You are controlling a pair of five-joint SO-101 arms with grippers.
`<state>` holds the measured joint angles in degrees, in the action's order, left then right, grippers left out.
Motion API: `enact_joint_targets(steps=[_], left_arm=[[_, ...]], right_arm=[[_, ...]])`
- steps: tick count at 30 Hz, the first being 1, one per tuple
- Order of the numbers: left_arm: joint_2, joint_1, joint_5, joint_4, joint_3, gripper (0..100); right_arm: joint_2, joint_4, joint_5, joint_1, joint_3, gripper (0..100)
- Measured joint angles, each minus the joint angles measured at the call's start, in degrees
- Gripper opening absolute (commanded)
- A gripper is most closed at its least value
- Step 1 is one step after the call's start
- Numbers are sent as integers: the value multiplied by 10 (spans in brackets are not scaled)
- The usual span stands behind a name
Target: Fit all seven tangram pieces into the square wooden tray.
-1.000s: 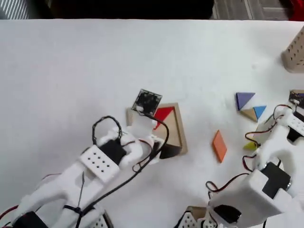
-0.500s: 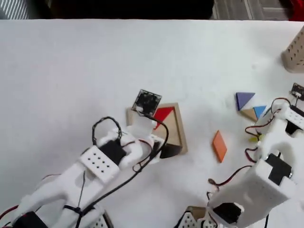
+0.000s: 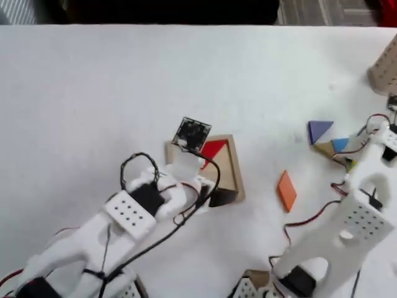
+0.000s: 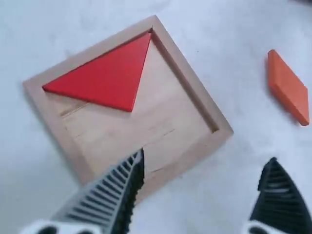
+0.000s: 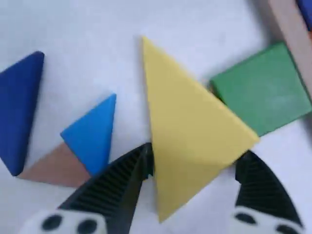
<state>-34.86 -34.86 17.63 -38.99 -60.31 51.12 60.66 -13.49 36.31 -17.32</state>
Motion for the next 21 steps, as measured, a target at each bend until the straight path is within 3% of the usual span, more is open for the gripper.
enact_joint_targets(steps=[3, 21], left_arm=[[0, 0, 0, 0, 0, 366], [0, 0, 0, 0, 0, 366]], right_arm=[[29, 26, -11, 2, -48, 50], [44, 130, -90, 31, -138, 18]])
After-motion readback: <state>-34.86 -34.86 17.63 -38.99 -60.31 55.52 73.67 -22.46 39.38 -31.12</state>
